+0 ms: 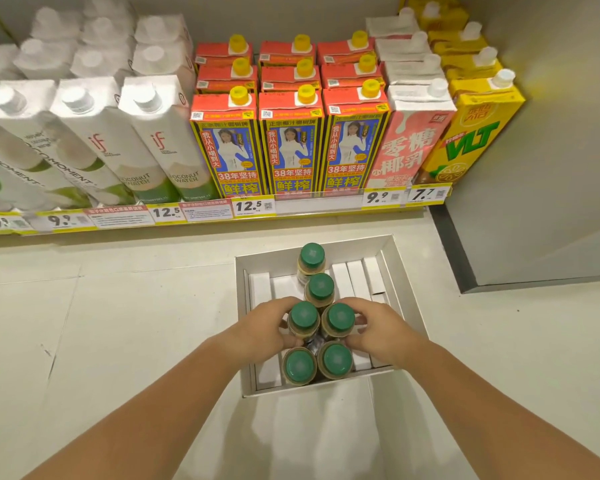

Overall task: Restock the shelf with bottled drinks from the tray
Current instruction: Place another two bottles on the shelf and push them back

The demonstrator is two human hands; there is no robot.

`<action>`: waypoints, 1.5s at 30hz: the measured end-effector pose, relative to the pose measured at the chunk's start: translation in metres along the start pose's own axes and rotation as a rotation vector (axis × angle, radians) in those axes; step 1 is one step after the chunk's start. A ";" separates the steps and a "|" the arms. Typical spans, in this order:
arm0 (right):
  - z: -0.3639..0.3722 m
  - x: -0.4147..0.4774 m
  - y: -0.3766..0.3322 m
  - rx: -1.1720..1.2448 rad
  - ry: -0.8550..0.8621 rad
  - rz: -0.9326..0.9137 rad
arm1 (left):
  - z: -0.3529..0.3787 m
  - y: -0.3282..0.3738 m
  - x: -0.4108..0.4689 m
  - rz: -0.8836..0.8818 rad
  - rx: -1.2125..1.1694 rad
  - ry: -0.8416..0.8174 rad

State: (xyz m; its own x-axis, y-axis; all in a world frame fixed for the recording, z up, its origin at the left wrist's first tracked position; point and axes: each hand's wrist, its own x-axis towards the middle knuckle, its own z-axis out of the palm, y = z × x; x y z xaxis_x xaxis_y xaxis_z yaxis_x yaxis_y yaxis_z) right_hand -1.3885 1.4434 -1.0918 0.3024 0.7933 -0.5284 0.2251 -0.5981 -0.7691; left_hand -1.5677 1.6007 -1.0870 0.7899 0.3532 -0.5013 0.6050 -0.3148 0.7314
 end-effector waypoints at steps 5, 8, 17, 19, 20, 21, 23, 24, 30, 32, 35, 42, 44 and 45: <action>0.003 0.000 0.001 0.019 0.022 -0.031 | 0.005 -0.001 0.004 0.028 0.019 0.045; 0.004 0.000 0.001 0.038 0.032 -0.037 | 0.006 -0.002 0.004 0.044 0.013 0.048; -0.021 -0.023 -0.031 0.096 0.040 -0.077 | -0.028 0.014 -0.010 0.122 -0.012 -0.015; -0.036 -0.036 -0.050 0.131 0.042 -0.083 | -0.051 0.033 -0.021 0.143 -0.003 -0.054; -0.043 -0.042 -0.062 0.134 0.050 -0.088 | -0.063 0.044 -0.027 0.156 0.008 -0.065; -0.050 -0.049 -0.075 0.130 0.060 -0.099 | -0.077 0.056 -0.034 0.173 0.020 -0.071; -0.065 -0.063 -0.103 0.124 0.092 -0.125 | -0.104 0.084 -0.046 0.215 0.034 -0.087; -0.073 -0.069 -0.117 0.125 0.110 -0.139 | -0.118 0.099 -0.052 0.232 0.036 -0.097; -0.124 -0.116 -0.207 0.108 0.203 -0.258 | -0.196 0.190 -0.082 0.378 -0.017 -0.146; -0.142 -0.133 -0.239 0.126 0.236 -0.302 | -0.221 0.221 -0.091 0.428 -0.066 -0.152; -0.172 -0.159 -0.286 0.141 0.297 -0.363 | -0.259 0.260 -0.101 0.505 -0.183 -0.160; -0.253 -0.214 -0.391 0.150 0.439 -0.539 | -0.332 0.360 -0.137 0.729 -0.383 -0.096; -0.279 -0.224 -0.415 0.157 0.480 -0.595 | -0.344 0.389 -0.142 0.777 -0.460 -0.063; -0.291 -0.228 -0.425 0.154 0.497 -0.615 | -0.348 0.403 -0.143 0.804 -0.496 -0.044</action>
State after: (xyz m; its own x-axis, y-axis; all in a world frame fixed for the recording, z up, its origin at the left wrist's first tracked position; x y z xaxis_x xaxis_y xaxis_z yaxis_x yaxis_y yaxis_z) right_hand -1.2836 1.4833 -0.5399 0.5507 0.8106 0.1993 0.3658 -0.0197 -0.9305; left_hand -1.4713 1.7303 -0.5594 0.9607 0.1566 0.2293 -0.2266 -0.0352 0.9734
